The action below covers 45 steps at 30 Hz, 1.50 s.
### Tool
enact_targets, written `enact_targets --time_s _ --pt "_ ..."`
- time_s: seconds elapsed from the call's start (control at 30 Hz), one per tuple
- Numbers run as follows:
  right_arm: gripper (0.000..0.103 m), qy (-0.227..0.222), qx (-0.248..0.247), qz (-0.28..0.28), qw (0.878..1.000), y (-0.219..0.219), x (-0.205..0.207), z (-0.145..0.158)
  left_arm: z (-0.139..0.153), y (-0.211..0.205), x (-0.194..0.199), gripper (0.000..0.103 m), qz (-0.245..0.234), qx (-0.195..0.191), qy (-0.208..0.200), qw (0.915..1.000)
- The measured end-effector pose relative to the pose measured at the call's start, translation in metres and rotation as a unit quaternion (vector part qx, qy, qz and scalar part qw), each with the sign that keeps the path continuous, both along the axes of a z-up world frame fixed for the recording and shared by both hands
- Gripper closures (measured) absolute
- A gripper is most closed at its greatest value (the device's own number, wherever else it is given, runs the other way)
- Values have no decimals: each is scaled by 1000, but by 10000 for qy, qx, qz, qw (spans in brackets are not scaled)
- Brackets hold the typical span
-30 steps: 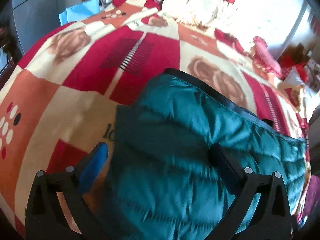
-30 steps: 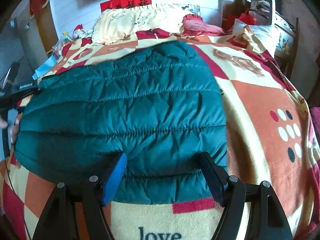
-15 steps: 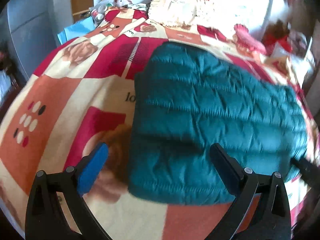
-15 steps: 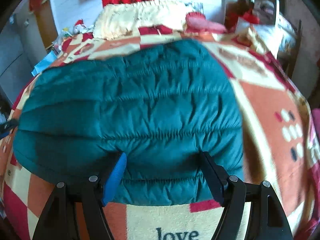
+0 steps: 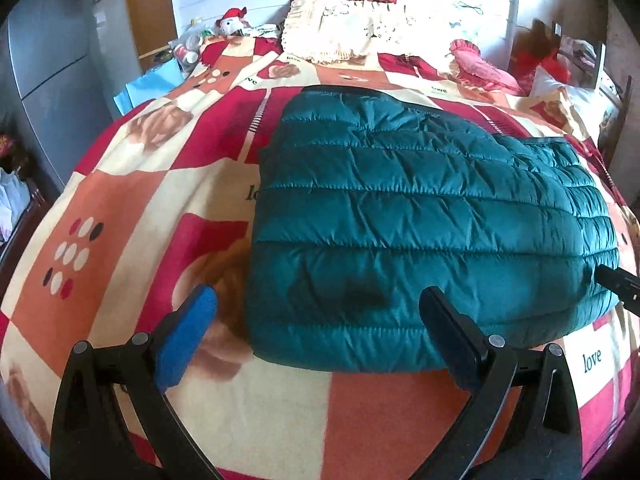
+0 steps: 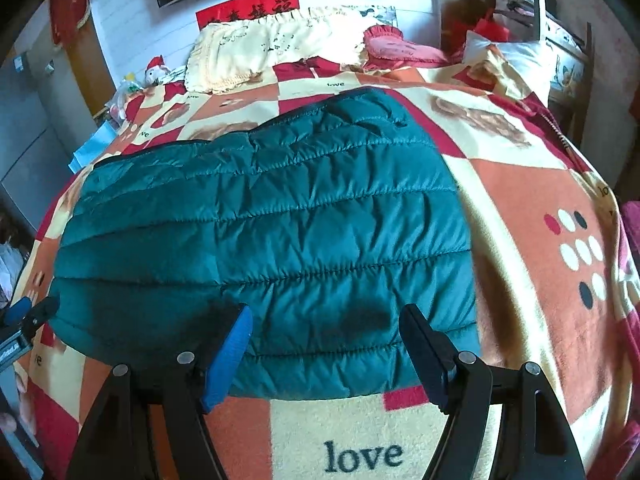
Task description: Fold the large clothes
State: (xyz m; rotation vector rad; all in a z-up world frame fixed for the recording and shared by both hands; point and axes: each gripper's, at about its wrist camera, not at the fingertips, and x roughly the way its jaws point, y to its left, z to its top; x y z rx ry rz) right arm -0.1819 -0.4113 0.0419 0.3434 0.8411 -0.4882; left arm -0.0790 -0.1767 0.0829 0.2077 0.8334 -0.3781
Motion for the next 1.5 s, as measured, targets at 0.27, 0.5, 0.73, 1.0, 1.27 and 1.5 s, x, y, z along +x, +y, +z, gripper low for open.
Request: enact_targets --time_s 0.27,0.5,0.73,1.0,1.27,1.5 --pt "29 161 -33 28 9999 0 10 -15 0 3 0 1 -8 -19 -53 10000" --pt "26 -63 378 62 9992 -14 -4 -5 -4 5 8 1 -8 -196 126 9997" --pt "18 -170 402 -32 9990 -33 -11 2 -7 22 34 1 -104 -910 759 9929" --pt "10 -368 704 -383 9961 -88 -16 5 -28 49 80 1 156 -1948 1783 9644" --pt "7 -592 1338 -574 9876 -135 -8 -14 -49 37 95 1 -108 -2437 2396 9397" --pt "1 -925 2220 -52 9706 -151 9 -40 -60 21 104 0 -171 -2398 2478 9385"
